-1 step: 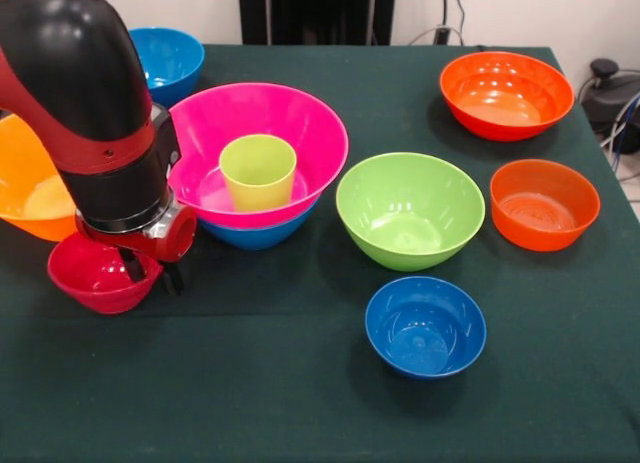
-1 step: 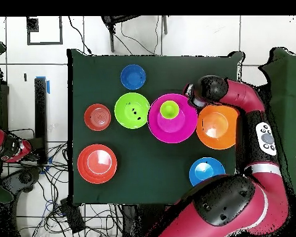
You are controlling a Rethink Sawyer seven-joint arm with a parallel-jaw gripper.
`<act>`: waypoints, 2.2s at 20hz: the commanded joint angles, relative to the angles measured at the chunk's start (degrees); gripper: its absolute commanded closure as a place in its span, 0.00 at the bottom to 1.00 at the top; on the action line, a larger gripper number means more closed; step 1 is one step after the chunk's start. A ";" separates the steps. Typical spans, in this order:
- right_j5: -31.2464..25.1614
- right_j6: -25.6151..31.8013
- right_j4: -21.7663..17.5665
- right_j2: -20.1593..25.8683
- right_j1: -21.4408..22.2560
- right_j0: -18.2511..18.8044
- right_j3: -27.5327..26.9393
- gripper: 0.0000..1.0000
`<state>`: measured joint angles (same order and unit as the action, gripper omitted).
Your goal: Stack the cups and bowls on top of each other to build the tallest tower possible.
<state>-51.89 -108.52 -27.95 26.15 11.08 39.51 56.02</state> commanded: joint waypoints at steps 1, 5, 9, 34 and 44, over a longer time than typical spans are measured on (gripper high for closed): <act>-2.40 18.87 -4.52 1.10 -1.26 -0.76 0.65 1.00; -2.90 19.10 -4.74 0.86 -1.23 -0.89 0.35 1.00; -3.60 19.10 -4.71 0.68 -1.11 -1.06 0.26 1.00; -0.68 13.56 2.34 5.00 18.23 1.02 12.49 1.00; -2.71 5.79 5.56 2.82 25.33 -1.98 18.62 1.00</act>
<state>-51.93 -108.21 -23.19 27.29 31.50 40.62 65.86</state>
